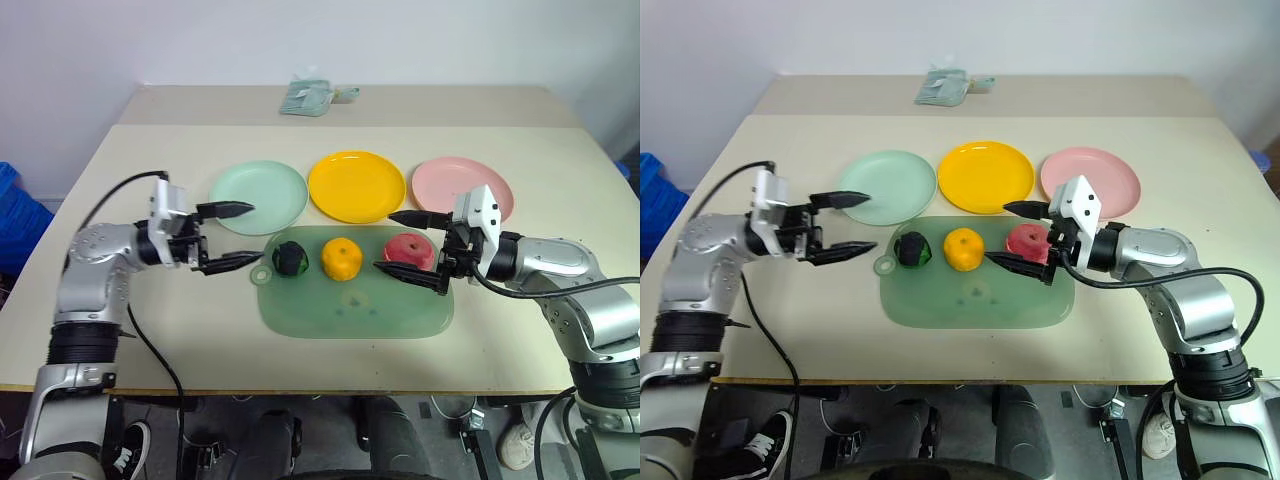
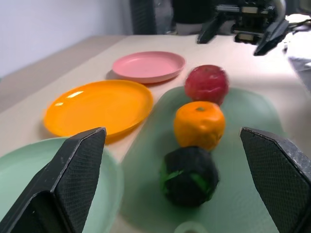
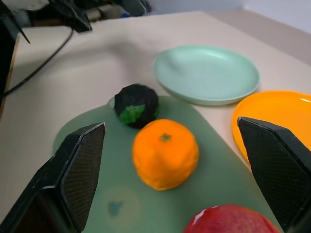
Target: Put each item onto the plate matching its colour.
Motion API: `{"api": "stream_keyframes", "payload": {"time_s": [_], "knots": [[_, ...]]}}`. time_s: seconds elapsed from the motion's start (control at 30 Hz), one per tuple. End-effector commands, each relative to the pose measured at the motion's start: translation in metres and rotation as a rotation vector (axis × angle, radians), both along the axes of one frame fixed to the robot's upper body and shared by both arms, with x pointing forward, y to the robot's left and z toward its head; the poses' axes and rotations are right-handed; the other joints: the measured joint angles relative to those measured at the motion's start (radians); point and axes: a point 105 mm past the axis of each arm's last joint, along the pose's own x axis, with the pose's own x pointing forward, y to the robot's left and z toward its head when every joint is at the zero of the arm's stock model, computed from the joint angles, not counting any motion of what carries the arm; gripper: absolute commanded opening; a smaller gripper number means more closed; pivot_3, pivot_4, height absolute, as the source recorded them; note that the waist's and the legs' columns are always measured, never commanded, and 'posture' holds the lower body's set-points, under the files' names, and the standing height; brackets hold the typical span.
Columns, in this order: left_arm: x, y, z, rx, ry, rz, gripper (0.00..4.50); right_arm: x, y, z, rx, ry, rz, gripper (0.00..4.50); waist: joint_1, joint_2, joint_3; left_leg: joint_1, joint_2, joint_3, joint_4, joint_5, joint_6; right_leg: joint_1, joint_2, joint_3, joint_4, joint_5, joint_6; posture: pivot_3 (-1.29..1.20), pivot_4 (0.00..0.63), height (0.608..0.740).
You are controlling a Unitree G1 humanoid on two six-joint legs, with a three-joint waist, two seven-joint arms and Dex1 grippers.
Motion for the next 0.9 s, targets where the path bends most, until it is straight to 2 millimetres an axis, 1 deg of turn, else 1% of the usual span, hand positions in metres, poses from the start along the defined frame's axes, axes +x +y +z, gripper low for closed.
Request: {"api": "stream_keyframes", "payload": {"time_s": [0.03, 0.17, 0.27, 0.3, 0.47, 0.53, 0.63, 0.73, 0.77, 0.83, 0.9], "knots": [[0.004, -0.012, -0.009, 0.062, -0.063, -0.037, 4.50, -0.006, 0.005, 0.012, 0.006, -0.053, 0.018, 4.43, 0.000, 0.000, 0.000, 0.000, 0.000, 0.000, 0.000, 0.000, 0.000, 0.000, 0.000, 0.000, 0.000, 0.000, 0.000, 0.00, 0.150, 0.740], [0.011, -0.026, -0.018, 0.082, -0.109, -0.065, 4.50, -0.009, 0.004, 0.010, -0.022, -0.052, 0.024, 4.43, 0.000, 0.000, 0.000, 0.000, 0.000, 0.000, 0.000, 0.000, 0.000, 0.000, 0.000, 0.000, 0.000, 0.000, 0.000, 0.00, 0.150, 0.740], [0.017, -0.034, -0.022, 0.093, -0.119, -0.059, 4.50, -0.012, 0.004, 0.009, -0.037, -0.042, 0.018, 4.43, 0.001, 0.000, 0.000, 0.000, 0.000, 0.000, 0.000, 0.000, 0.000, 0.000, 0.000, 0.000, 0.000, 0.000, 0.000, 0.00, 0.150, 0.740], [0.018, -0.036, -0.026, 0.118, -0.127, -0.065, 4.50, -0.014, 0.004, 0.007, -0.048, -0.036, 0.020, 4.43, 0.001, 0.000, 0.000, 0.000, 0.000, 0.000, 0.000, 0.000, 0.000, 0.000, 0.000, 0.000, 0.000, 0.000, 0.000, 0.00, 0.150, 0.740], [0.024, -0.042, -0.038, 0.137, -0.113, -0.059, 4.50, -0.014, 0.002, 0.001, -0.082, -0.030, -0.006, 4.43, 0.001, 0.000, 0.000, 0.000, 0.000, 0.000, 0.000, 0.000, 0.000, 0.000, 0.000, 0.000, 0.000, 0.000, 0.000, 0.00, 0.150, 0.740], [0.026, -0.043, -0.046, 0.169, -0.100, -0.069, 4.50, -0.013, 0.000, 0.000, -0.091, -0.034, -0.018, 4.43, 0.001, 0.000, 0.000, 0.000, 0.000, 0.001, 0.000, -0.001, 0.001, 0.000, 0.000, 0.000, 0.000, 0.000, 0.000, 0.00, 0.150, 0.740], [0.027, -0.042, -0.053, 0.188, -0.088, -0.071, 3.68, -0.013, -0.003, 0.001, -0.098, -0.039, -0.030, 4.50, 0.001, 0.000, 0.000, 0.000, 0.000, 0.001, 0.000, -0.001, 0.001, 0.000, 0.000, 0.000, 0.000, 0.000, 0.000, 0.00, 0.150, 0.740], [0.027, -0.041, -0.052, 0.167, -0.110, -0.065, 2.33, -0.011, -0.005, 0.002, -0.104, -0.043, -0.042, 4.50, 0.001, 0.000, 0.000, 0.000, 0.000, 0.001, 0.000, -0.001, 0.001, 0.000, 0.000, 0.000, 0.000, 0.000, 0.000, 0.00, 0.150, 0.740], [0.027, -0.040, -0.051, 0.166, -0.134, -0.054, 2.33, -0.011, -0.006, 0.002, -0.105, -0.045, -0.046, 4.50, 0.001, 0.000, 0.000, 0.000, 0.000, 0.001, 0.000, -0.001, 0.002, 0.000, 0.000, 0.000, 0.000, 0.000, 0.000, 0.00, 0.150, 0.740], [0.032, -0.036, -0.043, 0.129, -0.166, -0.011, 2.33, -0.009, -0.007, 0.004, -0.095, -0.053, -0.053, 4.50, 0.001, 0.000, 0.000, 0.000, 0.000, 0.001, 0.000, -0.001, 0.002, 0.000, 0.000, 0.000, 0.000, 0.000, 0.000, 0.00, 0.150, 0.740], [0.041, -0.032, -0.028, 0.052, -0.169, 0.053, 2.33, -0.007, -0.006, 0.008, -0.073, -0.067, -0.065, 4.50, 0.001, 0.000, 0.000, 0.000, 0.000, 0.001, 0.000, -0.001, 0.002, 0.000, 0.000, 0.000, 0.000, 0.000, 0.000, 0.00, 0.150, 0.740]]}}
